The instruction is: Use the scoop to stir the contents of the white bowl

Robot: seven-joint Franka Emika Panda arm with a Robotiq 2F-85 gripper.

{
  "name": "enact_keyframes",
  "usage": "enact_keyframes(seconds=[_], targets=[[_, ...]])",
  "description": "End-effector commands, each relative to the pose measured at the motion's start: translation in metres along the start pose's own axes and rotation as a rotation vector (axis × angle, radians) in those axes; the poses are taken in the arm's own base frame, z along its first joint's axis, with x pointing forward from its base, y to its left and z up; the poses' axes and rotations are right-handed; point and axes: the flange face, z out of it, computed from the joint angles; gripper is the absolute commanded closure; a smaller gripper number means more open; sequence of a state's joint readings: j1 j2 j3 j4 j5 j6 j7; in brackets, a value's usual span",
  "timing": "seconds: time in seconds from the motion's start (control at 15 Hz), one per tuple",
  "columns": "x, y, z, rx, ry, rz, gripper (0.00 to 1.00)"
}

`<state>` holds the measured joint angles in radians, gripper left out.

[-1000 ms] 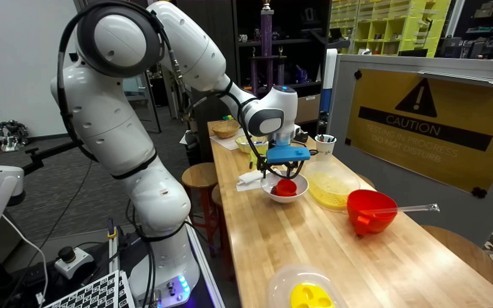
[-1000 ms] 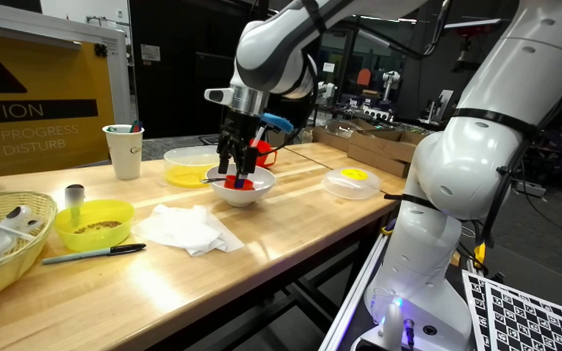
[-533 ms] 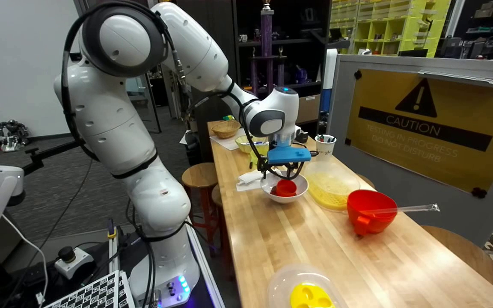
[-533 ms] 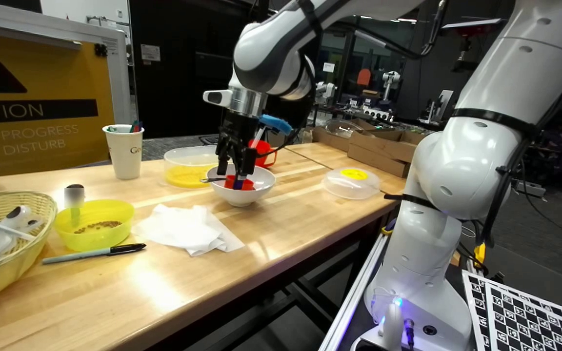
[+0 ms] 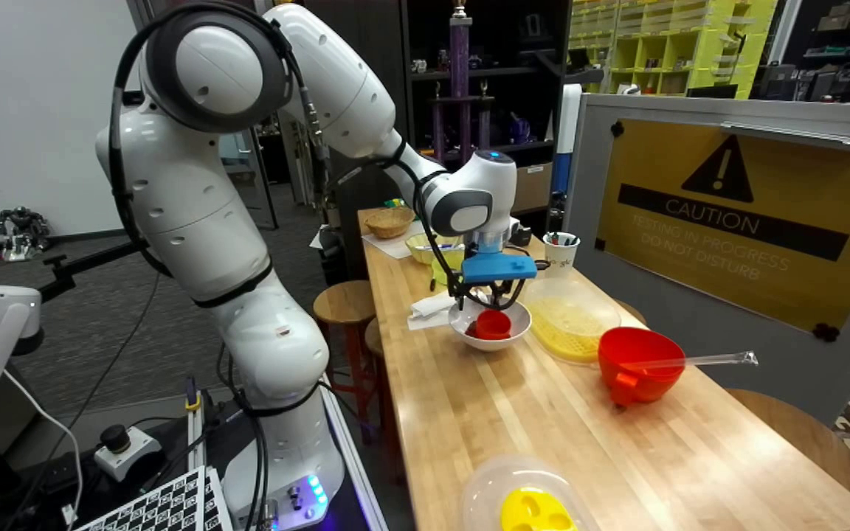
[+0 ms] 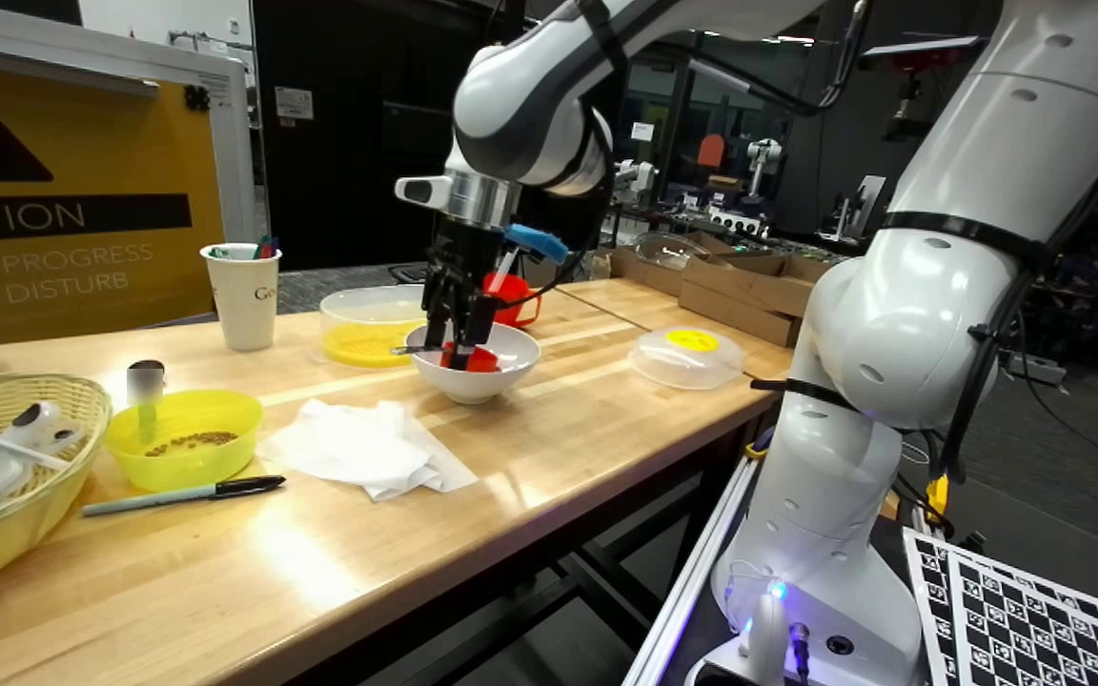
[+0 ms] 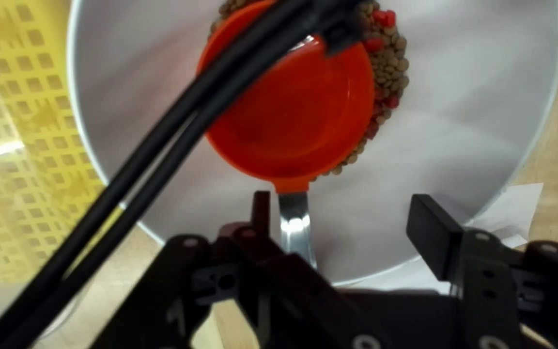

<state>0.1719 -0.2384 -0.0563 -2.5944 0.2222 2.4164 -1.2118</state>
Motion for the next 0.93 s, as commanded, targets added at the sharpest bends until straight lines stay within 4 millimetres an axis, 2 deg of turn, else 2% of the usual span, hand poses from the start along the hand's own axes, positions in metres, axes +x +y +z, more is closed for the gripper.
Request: enact_keyframes(seconds=[0.0, 0.4, 0.6, 0.87], targets=[[0.0003, 0.0044, -0.0006, 0.008, 0.02, -0.003, 0.55], [0.0003, 0.0061, -0.0015, 0.008, 0.021, 0.001, 1.0], [-0.0008, 0.0072, -0.003, 0.006, 0.023, 0.01, 0.96], [-0.0023, 0.0089, -0.0055, 0.009, 0.037, 0.034, 0.96]])
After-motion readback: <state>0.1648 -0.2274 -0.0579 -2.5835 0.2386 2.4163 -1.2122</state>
